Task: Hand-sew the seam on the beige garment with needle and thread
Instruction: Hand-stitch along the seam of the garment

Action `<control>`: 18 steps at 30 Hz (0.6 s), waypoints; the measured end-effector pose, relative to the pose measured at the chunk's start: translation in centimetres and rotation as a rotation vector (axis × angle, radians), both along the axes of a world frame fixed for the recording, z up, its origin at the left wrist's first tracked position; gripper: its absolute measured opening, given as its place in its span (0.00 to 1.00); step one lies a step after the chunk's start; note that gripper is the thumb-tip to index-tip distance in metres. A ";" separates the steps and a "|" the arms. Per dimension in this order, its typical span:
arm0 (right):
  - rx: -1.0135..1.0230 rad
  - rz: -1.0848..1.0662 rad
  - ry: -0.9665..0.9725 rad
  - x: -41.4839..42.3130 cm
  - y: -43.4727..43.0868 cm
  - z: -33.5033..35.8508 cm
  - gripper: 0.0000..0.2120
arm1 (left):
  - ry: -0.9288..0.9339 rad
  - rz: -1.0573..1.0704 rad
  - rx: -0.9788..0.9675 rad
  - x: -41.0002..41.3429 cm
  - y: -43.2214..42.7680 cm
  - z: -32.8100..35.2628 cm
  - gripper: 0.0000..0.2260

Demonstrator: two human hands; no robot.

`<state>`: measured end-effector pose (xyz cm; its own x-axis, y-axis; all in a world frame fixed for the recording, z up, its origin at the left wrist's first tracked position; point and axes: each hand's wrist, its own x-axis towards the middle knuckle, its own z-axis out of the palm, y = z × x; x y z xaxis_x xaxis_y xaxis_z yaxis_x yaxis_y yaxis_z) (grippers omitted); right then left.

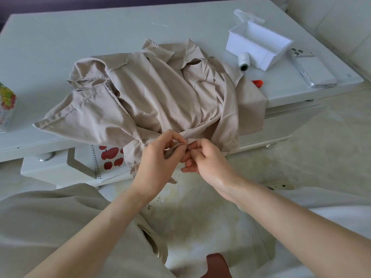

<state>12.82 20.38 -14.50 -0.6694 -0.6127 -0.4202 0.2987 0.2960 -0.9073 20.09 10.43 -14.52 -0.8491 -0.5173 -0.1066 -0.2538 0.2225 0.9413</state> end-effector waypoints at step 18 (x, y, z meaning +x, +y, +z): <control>-0.115 0.122 0.150 0.8 1.4 0.0 0.10 | 0.028 0.057 -0.013 0.2 -0.6 -0.3 0.08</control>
